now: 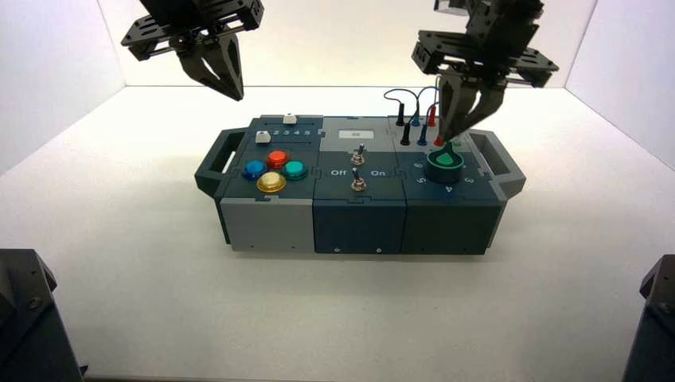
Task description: Turn the knob to position 4.
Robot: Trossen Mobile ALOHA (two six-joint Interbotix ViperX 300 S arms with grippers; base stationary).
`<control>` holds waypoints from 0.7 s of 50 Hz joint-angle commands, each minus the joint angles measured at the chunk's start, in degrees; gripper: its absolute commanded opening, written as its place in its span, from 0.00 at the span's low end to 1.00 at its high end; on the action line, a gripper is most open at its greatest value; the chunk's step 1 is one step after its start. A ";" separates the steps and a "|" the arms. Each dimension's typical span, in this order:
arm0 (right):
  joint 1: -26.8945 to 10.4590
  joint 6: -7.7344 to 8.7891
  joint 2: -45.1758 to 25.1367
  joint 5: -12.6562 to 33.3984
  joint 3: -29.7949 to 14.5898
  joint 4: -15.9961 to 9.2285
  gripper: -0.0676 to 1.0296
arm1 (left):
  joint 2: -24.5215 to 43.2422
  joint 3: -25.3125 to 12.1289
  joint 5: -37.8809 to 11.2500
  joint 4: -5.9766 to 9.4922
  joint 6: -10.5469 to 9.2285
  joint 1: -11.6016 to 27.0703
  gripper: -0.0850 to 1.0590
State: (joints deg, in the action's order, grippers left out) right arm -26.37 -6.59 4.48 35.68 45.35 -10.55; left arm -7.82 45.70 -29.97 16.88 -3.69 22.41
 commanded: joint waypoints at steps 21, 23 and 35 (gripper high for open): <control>-0.35 0.26 -3.08 0.53 -1.85 -0.18 0.04 | -1.05 -0.70 0.26 0.00 0.09 0.09 0.05; -0.35 0.26 -3.52 0.62 -1.85 -0.09 0.04 | -1.05 -0.70 0.26 0.00 0.09 0.09 0.05; -0.35 0.35 -2.72 2.20 -0.97 0.09 0.04 | -1.05 -0.44 0.26 0.00 0.18 0.09 0.05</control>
State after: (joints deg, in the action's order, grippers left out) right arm -26.28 -6.42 0.18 37.00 44.65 -10.37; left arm -7.82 45.70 -29.88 16.88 -3.60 22.41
